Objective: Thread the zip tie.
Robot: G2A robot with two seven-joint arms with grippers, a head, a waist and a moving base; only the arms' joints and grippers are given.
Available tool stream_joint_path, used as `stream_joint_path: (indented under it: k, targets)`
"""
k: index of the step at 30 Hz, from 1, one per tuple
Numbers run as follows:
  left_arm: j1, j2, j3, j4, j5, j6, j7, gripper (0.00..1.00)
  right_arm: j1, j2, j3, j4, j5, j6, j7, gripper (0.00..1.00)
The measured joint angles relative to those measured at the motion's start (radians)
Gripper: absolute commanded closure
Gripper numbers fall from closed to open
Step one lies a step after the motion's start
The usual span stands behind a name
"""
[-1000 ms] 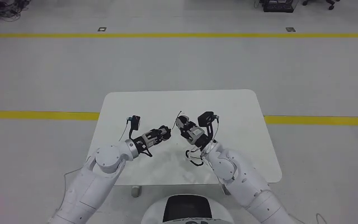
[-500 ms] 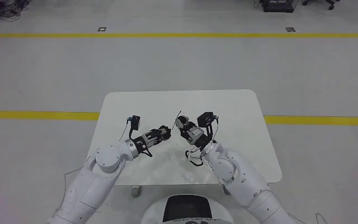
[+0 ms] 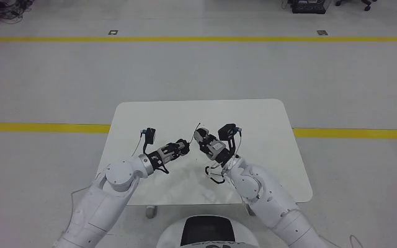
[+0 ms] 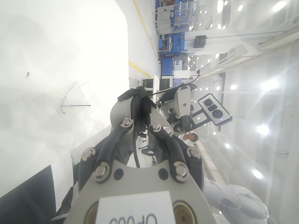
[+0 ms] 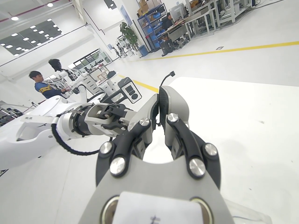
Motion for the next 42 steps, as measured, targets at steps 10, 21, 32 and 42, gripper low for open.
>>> stream_joint_path:
  k: [10,21,32,42]
  targets:
    - [0.000,0.000,0.000,0.000,0.000,0.000,0.000,1.00,0.002,0.000,-0.002,0.004,0.001,0.000,0.006,1.00]
    - [0.000,0.000,0.000,0.000,0.000,0.000,0.000,1.00,-0.002,0.000,-0.002,-0.004,-0.004,0.000,-0.007,1.00]
    - [0.000,0.000,0.000,0.000,0.000,0.000,0.000,1.00,0.009,-0.004,-0.006,0.012,0.000,0.002,0.000,1.00]
    - [0.000,0.000,0.000,0.000,0.000,0.000,0.000,1.00,0.010,-0.007,-0.007,0.014,-0.005,0.003,0.003,1.00]
